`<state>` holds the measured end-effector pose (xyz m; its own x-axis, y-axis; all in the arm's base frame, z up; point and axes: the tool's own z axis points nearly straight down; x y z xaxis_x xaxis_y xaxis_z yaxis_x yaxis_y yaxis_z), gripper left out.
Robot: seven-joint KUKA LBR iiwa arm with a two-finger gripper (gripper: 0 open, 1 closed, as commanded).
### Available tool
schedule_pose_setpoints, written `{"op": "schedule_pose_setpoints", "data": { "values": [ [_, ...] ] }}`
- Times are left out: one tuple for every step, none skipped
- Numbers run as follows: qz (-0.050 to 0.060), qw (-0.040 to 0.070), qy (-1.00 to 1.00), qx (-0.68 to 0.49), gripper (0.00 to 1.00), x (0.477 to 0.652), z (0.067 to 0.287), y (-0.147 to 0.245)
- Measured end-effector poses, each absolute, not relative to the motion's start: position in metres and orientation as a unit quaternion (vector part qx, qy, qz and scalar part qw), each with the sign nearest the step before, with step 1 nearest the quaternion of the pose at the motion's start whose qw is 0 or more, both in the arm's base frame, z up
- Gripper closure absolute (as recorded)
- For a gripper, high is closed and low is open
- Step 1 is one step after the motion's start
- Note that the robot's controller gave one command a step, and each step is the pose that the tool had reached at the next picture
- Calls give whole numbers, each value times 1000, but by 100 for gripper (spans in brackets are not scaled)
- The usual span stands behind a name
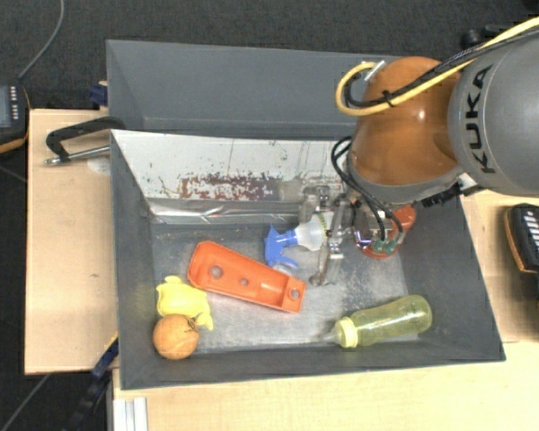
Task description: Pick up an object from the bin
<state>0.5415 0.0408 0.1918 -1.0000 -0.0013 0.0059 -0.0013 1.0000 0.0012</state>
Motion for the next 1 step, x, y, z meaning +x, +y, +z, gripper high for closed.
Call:
{"op": "schedule_pose_setpoints", "data": {
  "values": [
    [-1,0,-1000,0,0,542,195,41]
  ]
}}
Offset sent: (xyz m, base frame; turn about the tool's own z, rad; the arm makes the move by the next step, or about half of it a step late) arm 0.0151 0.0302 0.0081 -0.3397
